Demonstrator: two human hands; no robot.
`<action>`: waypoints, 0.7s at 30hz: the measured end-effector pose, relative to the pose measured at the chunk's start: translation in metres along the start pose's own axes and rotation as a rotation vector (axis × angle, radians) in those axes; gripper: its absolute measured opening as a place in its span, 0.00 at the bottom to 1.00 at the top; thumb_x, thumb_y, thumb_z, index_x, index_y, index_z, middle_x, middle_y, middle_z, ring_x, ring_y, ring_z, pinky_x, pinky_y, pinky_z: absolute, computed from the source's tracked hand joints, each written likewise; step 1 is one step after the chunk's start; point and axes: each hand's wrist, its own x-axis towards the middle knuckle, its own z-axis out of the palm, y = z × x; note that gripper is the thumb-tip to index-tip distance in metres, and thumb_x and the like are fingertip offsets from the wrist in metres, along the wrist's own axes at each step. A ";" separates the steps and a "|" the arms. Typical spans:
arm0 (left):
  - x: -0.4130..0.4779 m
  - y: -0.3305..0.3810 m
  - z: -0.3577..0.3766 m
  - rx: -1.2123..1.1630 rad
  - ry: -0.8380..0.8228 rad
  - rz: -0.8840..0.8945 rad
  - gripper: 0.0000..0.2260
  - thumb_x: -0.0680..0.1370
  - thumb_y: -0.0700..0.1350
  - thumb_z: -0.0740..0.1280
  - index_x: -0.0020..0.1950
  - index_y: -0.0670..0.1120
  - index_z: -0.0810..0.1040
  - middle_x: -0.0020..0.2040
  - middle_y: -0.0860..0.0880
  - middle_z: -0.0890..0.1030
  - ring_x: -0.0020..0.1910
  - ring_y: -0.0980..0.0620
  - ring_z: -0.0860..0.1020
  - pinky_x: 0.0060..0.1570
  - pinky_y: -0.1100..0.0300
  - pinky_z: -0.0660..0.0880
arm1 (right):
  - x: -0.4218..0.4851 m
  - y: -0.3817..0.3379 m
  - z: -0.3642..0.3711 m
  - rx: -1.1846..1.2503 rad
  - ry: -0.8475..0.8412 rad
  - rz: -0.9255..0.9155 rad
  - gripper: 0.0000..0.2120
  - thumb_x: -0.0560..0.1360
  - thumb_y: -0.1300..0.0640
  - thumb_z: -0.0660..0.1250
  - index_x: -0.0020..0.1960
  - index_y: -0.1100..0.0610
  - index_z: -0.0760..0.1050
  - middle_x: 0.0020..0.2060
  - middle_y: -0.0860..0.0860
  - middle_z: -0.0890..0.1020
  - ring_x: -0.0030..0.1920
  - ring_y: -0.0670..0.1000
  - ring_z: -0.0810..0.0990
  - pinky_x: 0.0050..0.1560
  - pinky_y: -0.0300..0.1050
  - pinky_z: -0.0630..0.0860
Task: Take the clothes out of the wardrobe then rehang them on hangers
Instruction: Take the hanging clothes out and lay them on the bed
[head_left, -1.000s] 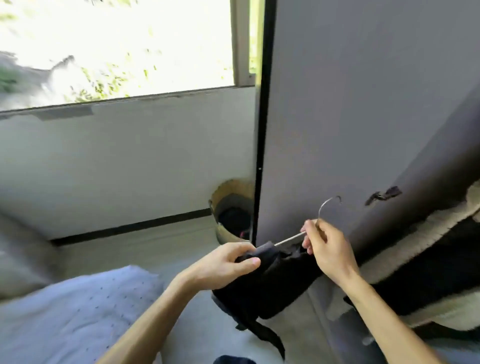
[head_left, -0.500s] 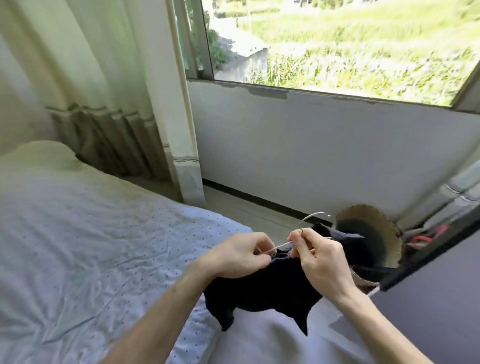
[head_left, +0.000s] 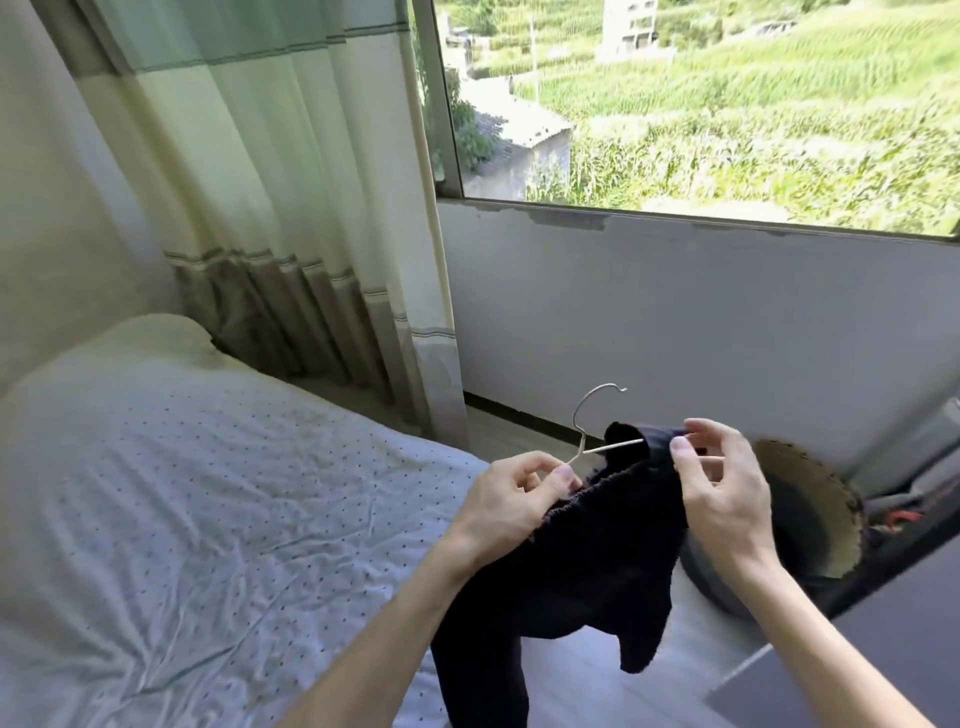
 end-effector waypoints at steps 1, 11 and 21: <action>-0.001 0.000 -0.003 -0.019 0.010 0.018 0.10 0.80 0.58 0.65 0.46 0.56 0.83 0.29 0.54 0.67 0.29 0.56 0.67 0.36 0.63 0.67 | 0.003 0.012 0.000 0.007 0.026 0.072 0.13 0.79 0.52 0.67 0.63 0.47 0.74 0.55 0.47 0.77 0.48 0.39 0.78 0.50 0.35 0.74; -0.006 0.012 -0.047 -0.146 0.121 0.070 0.12 0.79 0.55 0.69 0.42 0.51 0.86 0.32 0.46 0.79 0.34 0.57 0.72 0.41 0.67 0.68 | 0.009 0.060 0.031 0.024 -0.420 0.517 0.32 0.57 0.46 0.70 0.60 0.42 0.68 0.56 0.50 0.81 0.54 0.53 0.80 0.57 0.54 0.78; 0.002 -0.021 -0.115 -0.380 0.446 -0.076 0.12 0.78 0.54 0.70 0.46 0.47 0.88 0.27 0.54 0.60 0.27 0.56 0.58 0.28 0.67 0.58 | 0.034 0.031 0.102 0.035 -0.531 0.370 0.23 0.71 0.37 0.71 0.62 0.43 0.70 0.53 0.40 0.81 0.56 0.46 0.80 0.60 0.48 0.74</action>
